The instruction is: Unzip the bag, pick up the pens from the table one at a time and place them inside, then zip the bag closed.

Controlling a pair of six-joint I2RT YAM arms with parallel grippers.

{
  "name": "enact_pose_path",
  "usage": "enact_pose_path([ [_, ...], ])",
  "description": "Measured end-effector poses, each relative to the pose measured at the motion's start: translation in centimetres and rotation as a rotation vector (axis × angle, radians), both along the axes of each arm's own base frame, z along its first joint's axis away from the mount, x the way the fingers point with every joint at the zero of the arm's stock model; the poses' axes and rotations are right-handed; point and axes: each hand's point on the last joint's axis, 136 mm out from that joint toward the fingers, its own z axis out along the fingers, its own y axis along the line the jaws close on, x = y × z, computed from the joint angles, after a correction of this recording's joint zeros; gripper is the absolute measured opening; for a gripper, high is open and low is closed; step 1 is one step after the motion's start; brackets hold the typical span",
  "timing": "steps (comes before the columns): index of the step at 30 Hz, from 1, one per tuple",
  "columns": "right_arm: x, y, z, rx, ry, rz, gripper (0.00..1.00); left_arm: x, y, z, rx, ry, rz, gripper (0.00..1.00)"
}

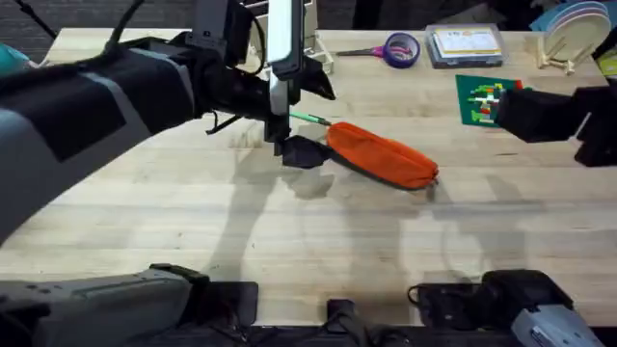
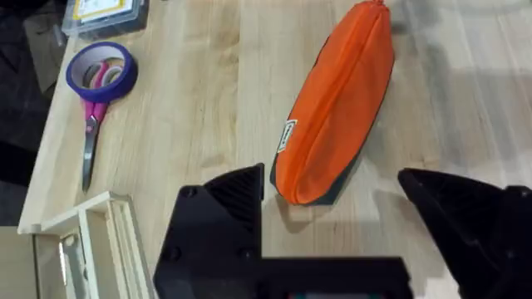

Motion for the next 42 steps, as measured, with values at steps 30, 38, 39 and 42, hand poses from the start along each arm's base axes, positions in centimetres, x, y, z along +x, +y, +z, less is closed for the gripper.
enact_pose_path([
  [30,0.0,0.0,0.0,0.000,0.000,0.000,0.998,3.3,-2.1,-5.2,-0.092,0.024,-0.064,0.993],
  [38,0.0,0.0,0.0,0.000,0.000,0.000,0.998,3.1,-2.3,-5.9,-0.116,0.054,-0.082,0.994],
  [39,0.0,0.0,0.0,0.000,0.000,0.000,0.998,3.1,-2.4,-5.8,-0.119,0.054,-0.084,0.993],
  [42,0.0,0.0,0.0,0.000,0.000,0.000,0.998,3.1,-2.4,-5.8,-0.123,0.055,-0.087,0.993],
])
